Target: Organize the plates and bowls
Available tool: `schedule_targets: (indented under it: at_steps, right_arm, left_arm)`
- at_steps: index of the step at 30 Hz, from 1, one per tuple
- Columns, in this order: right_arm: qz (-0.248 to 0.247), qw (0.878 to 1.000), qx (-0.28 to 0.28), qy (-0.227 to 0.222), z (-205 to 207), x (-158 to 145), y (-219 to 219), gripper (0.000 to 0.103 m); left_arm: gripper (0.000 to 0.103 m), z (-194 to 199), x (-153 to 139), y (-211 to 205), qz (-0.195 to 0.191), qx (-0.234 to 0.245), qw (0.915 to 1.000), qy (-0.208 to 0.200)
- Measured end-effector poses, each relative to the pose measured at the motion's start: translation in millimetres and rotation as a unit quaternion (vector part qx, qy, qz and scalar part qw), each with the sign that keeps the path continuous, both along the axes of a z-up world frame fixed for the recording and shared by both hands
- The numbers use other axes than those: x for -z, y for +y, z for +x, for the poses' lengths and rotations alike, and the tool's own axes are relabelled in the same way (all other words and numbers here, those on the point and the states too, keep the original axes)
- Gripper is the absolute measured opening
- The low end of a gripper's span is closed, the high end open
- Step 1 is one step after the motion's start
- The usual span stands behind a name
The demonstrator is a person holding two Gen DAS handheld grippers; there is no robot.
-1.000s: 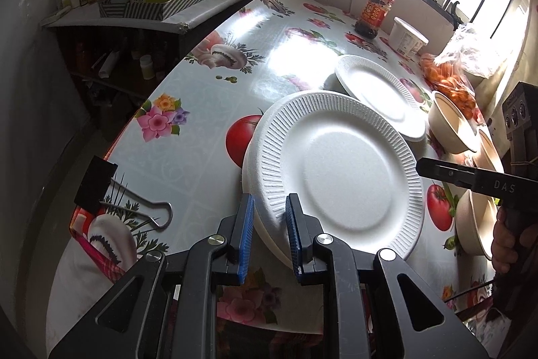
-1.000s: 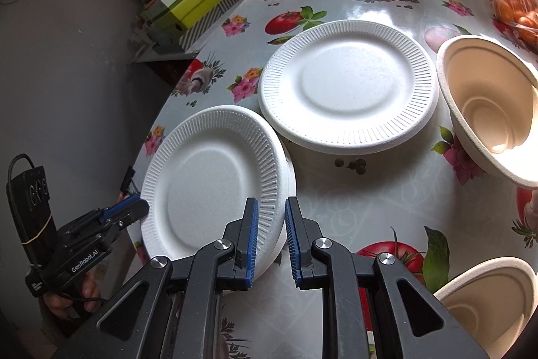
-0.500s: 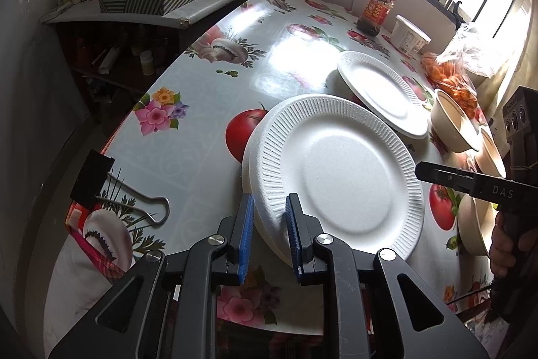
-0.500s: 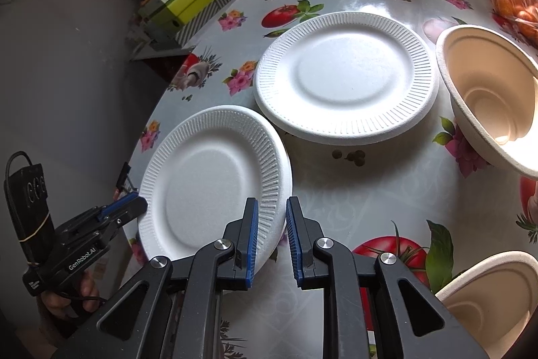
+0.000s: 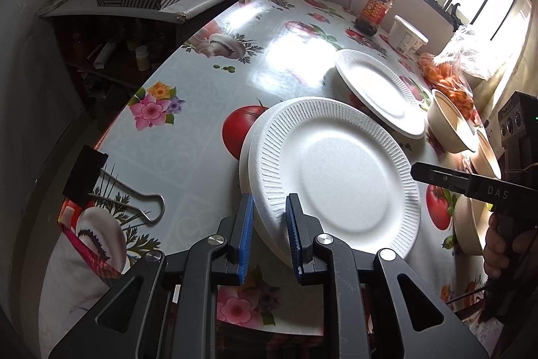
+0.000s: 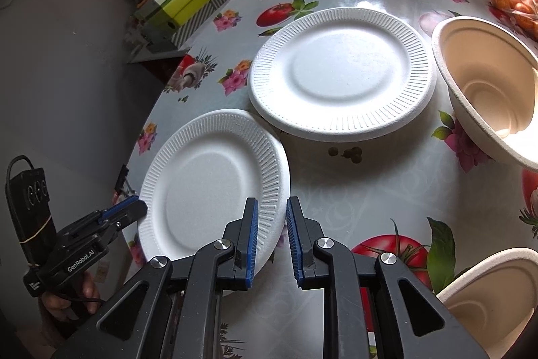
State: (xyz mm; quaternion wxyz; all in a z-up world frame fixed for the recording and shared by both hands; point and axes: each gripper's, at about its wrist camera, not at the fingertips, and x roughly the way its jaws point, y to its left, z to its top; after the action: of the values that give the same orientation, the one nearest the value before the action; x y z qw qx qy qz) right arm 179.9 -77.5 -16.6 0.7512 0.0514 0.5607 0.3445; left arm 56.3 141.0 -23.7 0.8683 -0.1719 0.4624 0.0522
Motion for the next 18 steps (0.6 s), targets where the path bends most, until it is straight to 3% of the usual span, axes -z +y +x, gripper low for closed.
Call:
schedule_targets:
  at_steps: [11,18]
  right_arm:
    - [0.0,1.0,-0.002,-0.001,-1.4,-0.7,3.3,0.018]
    - [0.004,1.0,-0.002,0.001,-1.5,-0.5,4.4,0.018]
  left_arm:
    - [0.023,-3.1,0.3,7.4,-0.013,0.005,0.9999,-0.008]
    - [0.039,-1.7,-2.4,3.7,-0.016,0.02,0.9996,-0.015]
